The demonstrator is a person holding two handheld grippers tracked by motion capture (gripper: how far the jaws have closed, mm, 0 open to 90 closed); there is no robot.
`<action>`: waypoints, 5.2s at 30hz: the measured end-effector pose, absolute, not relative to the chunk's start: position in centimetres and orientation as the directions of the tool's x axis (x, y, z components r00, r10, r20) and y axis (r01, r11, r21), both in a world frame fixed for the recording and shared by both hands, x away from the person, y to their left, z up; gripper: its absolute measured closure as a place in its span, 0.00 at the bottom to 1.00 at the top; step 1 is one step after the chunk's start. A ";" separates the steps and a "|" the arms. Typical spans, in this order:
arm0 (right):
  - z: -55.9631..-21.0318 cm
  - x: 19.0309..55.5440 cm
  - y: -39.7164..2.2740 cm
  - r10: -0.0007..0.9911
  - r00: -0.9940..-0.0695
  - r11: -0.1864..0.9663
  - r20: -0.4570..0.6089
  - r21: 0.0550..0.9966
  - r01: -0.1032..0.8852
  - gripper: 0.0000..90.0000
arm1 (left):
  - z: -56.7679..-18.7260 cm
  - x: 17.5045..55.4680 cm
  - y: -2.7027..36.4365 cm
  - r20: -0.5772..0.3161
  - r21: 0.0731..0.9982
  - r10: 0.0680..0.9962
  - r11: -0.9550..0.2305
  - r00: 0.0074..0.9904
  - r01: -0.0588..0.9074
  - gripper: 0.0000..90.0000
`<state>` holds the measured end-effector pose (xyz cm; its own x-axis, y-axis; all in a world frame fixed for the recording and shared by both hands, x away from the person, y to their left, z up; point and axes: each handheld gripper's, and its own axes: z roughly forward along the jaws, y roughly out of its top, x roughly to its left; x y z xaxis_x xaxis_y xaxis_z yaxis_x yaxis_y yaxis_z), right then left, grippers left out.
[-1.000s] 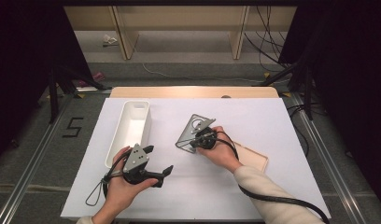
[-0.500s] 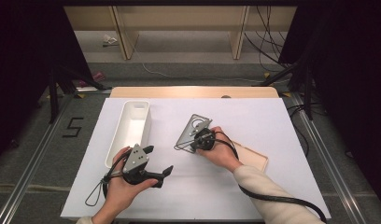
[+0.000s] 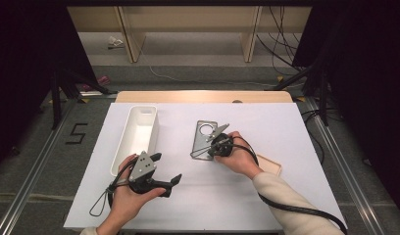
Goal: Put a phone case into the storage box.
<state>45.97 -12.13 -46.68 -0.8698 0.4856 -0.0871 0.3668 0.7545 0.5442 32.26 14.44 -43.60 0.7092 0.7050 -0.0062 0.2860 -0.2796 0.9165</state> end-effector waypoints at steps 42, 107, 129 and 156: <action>-45.0 46.3 -11.9 0.413 -0.903 0.781 -0.114 0.555 0.287 0.86 | -43.7 32.3 14.4 -0.010 0.915 0.704 -0.279 0.710 0.290 0.05; -45.6 47.1 -5.6 -0.033 -0.973 0.997 -0.228 0.058 -0.048 0.77 | -43.7 32.2 14.3 -0.015 0.917 0.699 -0.275 0.715 0.288 0.05; -45.7 46.3 -5.3 -0.014 -0.979 0.998 -0.205 0.054 -0.026 0.97 | -43.7 32.2 14.3 -0.014 0.917 0.698 -0.276 0.716 0.288 0.05; -45.0 45.8 -6.4 0.030 -0.979 0.984 -0.201 0.176 -0.006 1.00 | -43.7 32.3 14.4 -0.011 0.916 0.703 -0.278 0.711 0.289 0.06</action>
